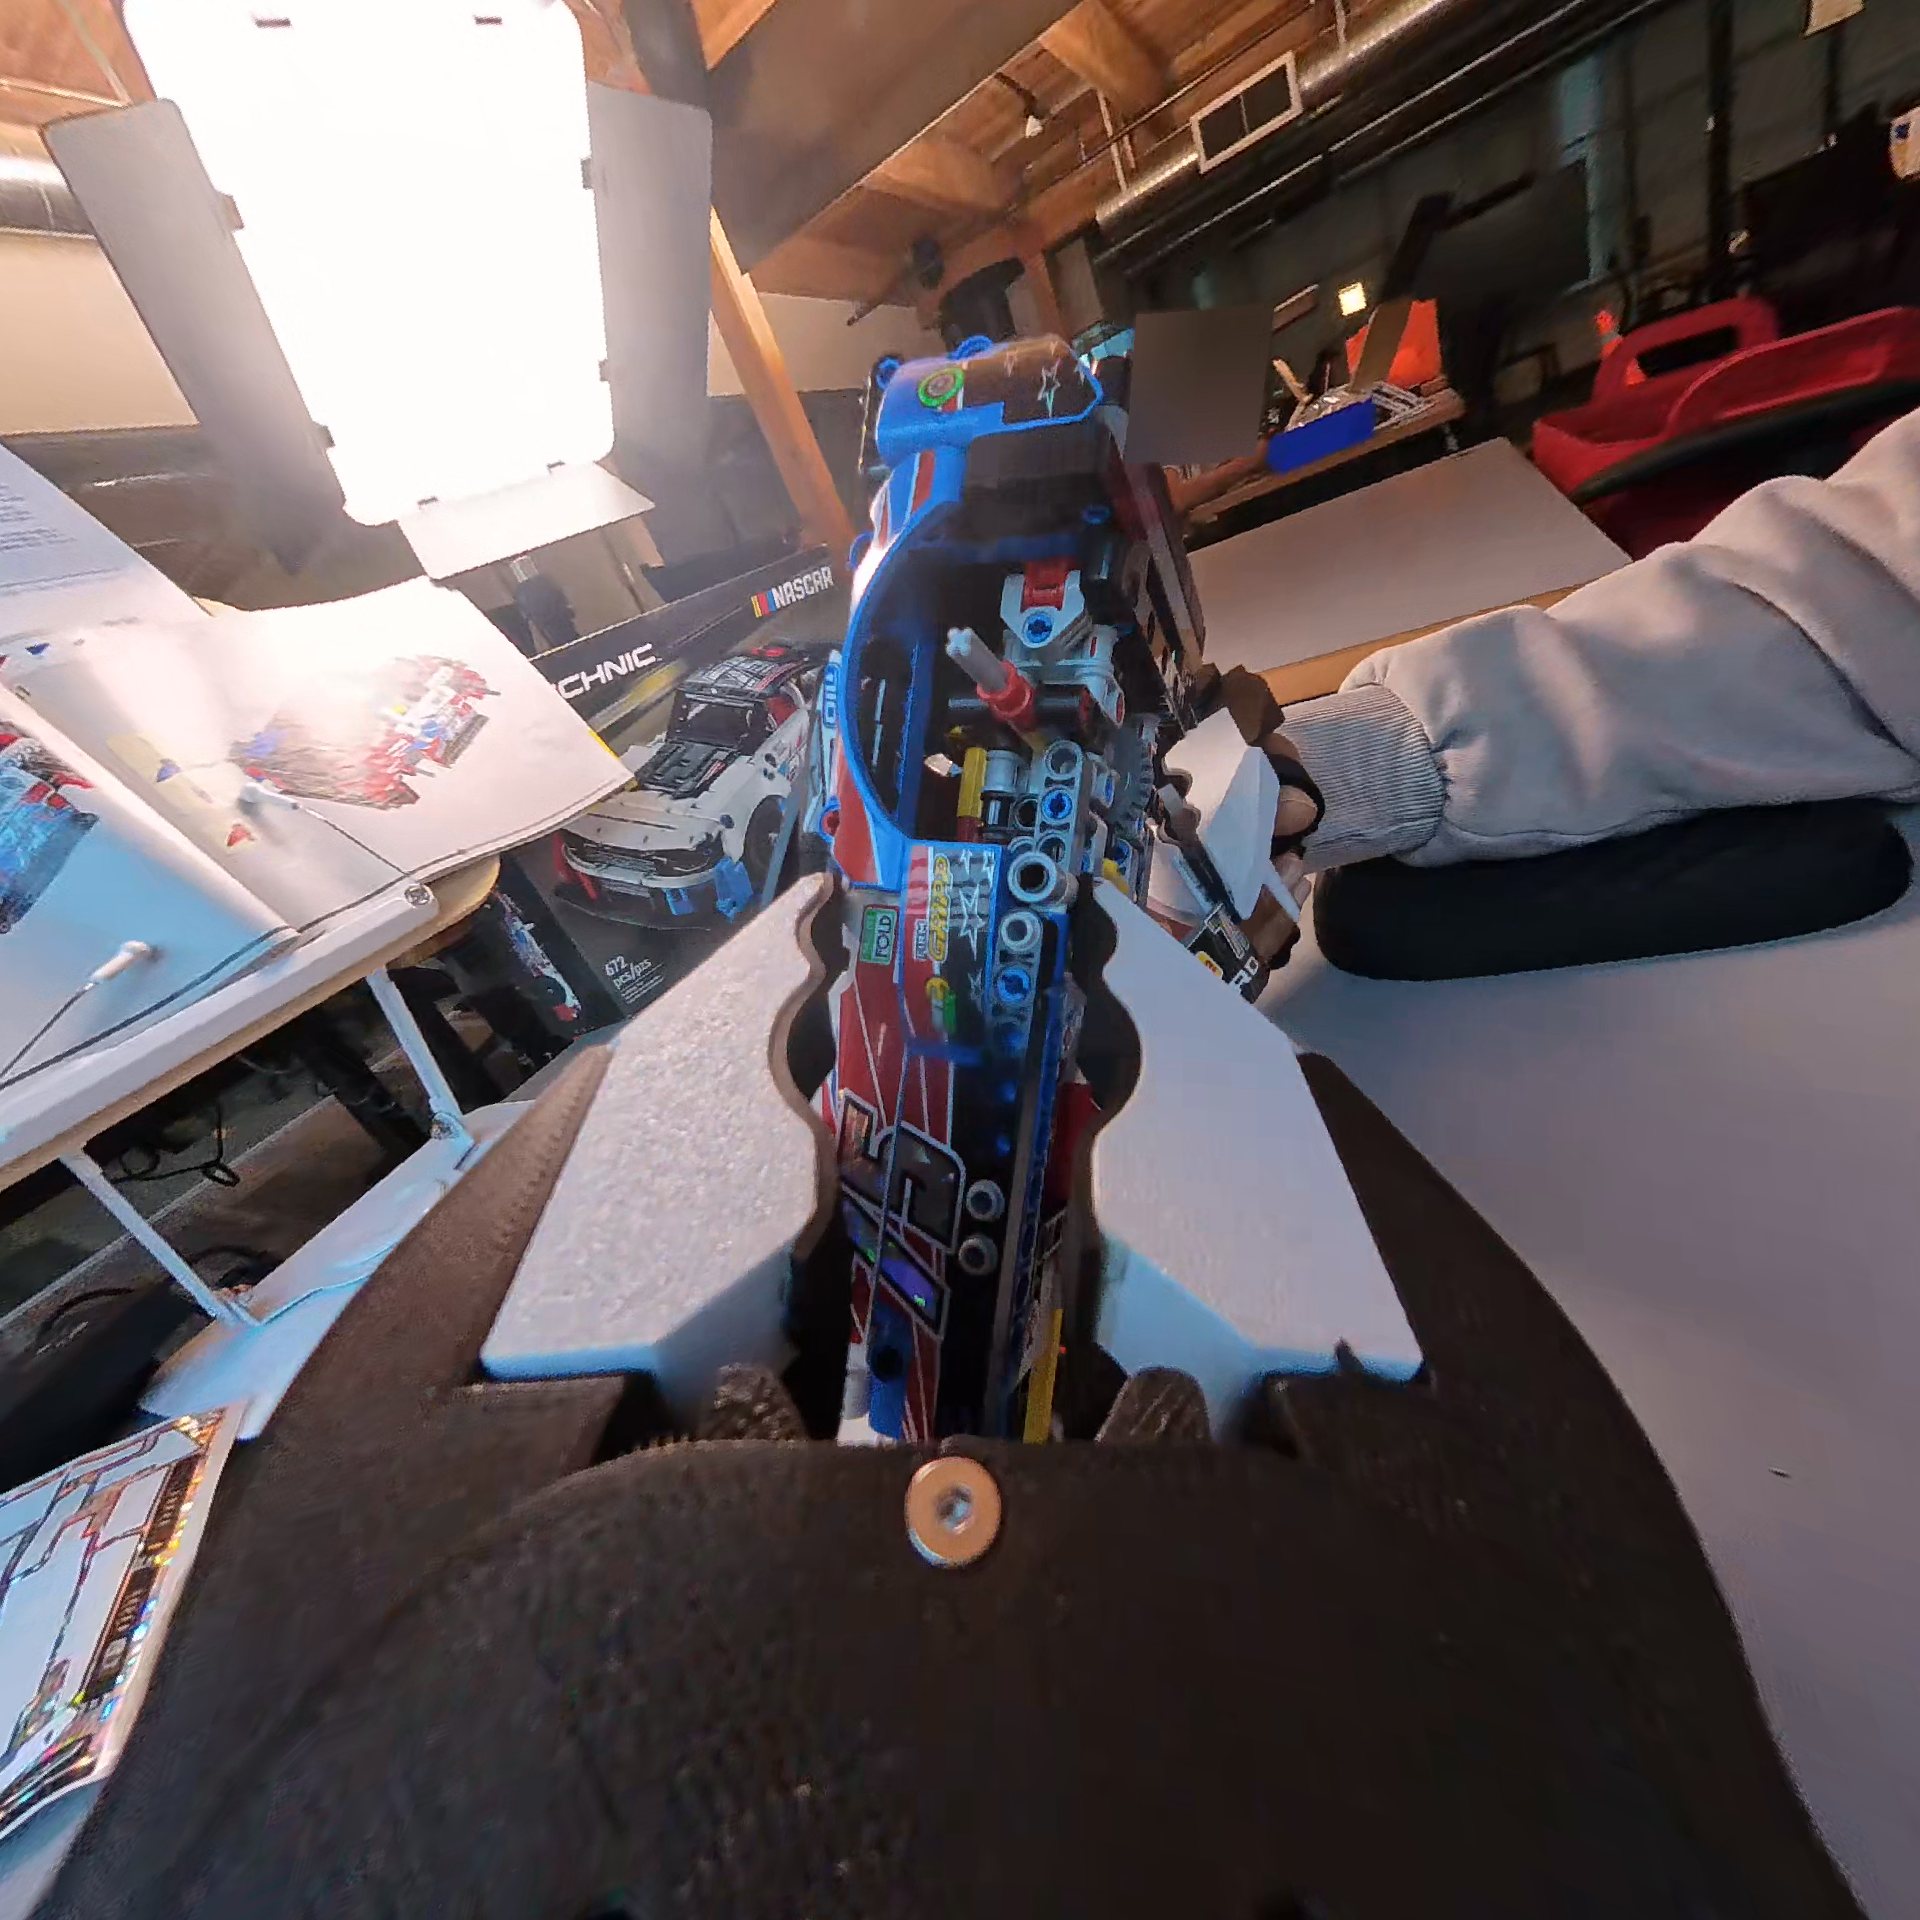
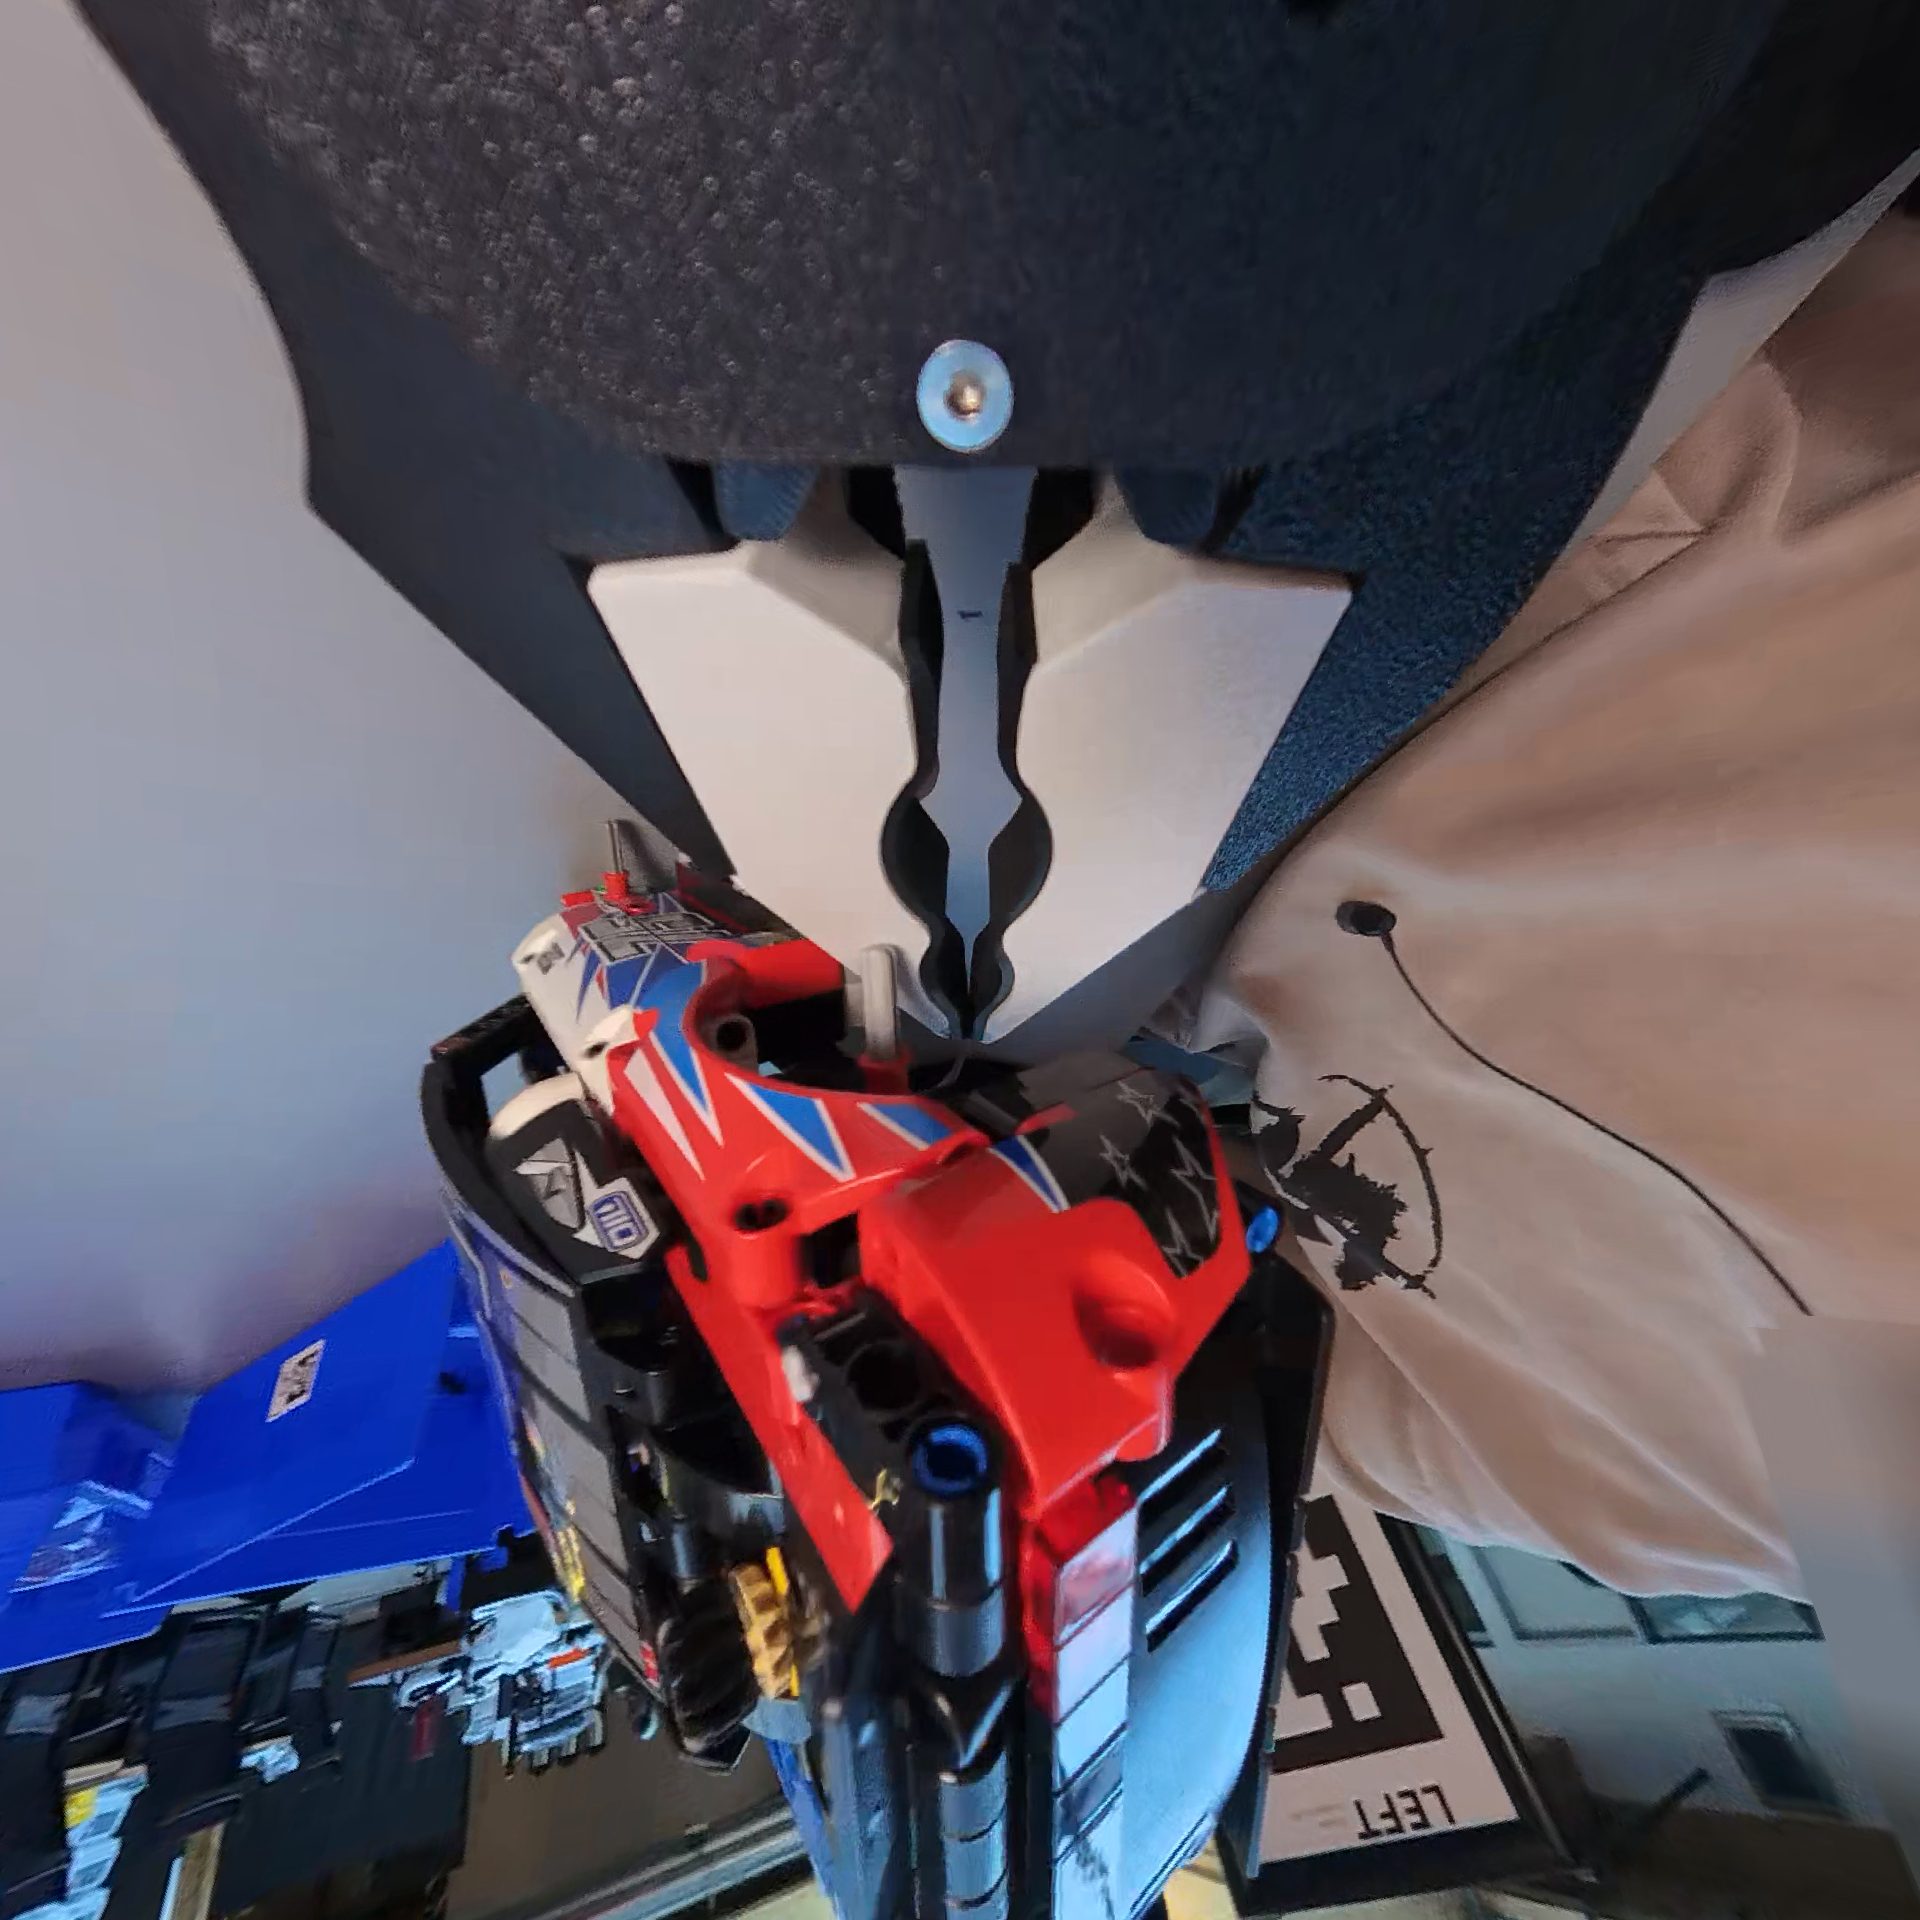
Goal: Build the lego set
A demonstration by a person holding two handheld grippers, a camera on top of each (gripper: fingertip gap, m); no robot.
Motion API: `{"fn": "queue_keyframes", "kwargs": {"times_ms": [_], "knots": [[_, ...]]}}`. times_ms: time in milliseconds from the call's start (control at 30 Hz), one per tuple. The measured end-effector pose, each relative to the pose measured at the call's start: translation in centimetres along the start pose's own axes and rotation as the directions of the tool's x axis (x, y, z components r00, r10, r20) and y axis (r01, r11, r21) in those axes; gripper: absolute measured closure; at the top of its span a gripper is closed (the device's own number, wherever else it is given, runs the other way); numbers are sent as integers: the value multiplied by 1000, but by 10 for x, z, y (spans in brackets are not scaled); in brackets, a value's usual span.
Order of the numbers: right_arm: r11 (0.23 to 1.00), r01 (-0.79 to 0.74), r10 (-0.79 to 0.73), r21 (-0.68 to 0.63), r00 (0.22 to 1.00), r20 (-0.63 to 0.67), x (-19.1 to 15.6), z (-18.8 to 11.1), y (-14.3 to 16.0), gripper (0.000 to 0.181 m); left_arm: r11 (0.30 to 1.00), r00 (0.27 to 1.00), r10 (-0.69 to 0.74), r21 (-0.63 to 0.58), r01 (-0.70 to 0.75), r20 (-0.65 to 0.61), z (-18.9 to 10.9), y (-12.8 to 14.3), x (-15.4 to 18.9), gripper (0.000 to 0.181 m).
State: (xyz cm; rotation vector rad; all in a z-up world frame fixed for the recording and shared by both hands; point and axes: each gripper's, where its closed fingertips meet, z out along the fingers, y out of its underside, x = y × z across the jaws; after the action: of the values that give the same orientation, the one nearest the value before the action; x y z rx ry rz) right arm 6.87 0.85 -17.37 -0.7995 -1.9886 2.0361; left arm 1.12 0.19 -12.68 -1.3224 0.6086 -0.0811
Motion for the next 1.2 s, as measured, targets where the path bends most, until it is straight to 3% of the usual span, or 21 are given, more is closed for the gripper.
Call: {"fn": "queue_keyframes", "kwargs": {"times_ms": [200,267,367,433,467,700,1000,1100,1200], "knots": [[998,-5,10,-59,997,82,-15,3,6,181,1000,996,-1,0,1,-90,-7,-6,15,131],[998,-9,14,-56,996,89,-17,4,6,181,997,993,12,-73,-20,-115,-8,-1,16,101],[1000,-5,7,-26,996,93,-18,6,-1,181,950,986,62,-295,-105,-154,-6,27,9,55],[997,12,-8,-76,999,48,-10,8,6,181,916,969,62,-373,-151,-240,-3,43,20,62],[997,3,0,-79,999,41,-7,8,8,181,896,951,59,-404,-184,-303,-4,52,29,78],[997,38,-36,-62,999,38,-7,11,2,181,808,903,347,-408,-425,-254,2,66,20,79],[992,112,-113,-55,994,-10,-10,23,-7,181,869,944,282,-372,-327,-172,-2,51,26,71],[991,131,-132,-37,991,-27,-10,28,-13,181,864,938,321,-365,-348,-134,-3,45,30,64],[988,153,-153,-24,988,-31,-12,35,-17,181,862,924,380,-343,-373,-50,-1,30,30,72]]}}
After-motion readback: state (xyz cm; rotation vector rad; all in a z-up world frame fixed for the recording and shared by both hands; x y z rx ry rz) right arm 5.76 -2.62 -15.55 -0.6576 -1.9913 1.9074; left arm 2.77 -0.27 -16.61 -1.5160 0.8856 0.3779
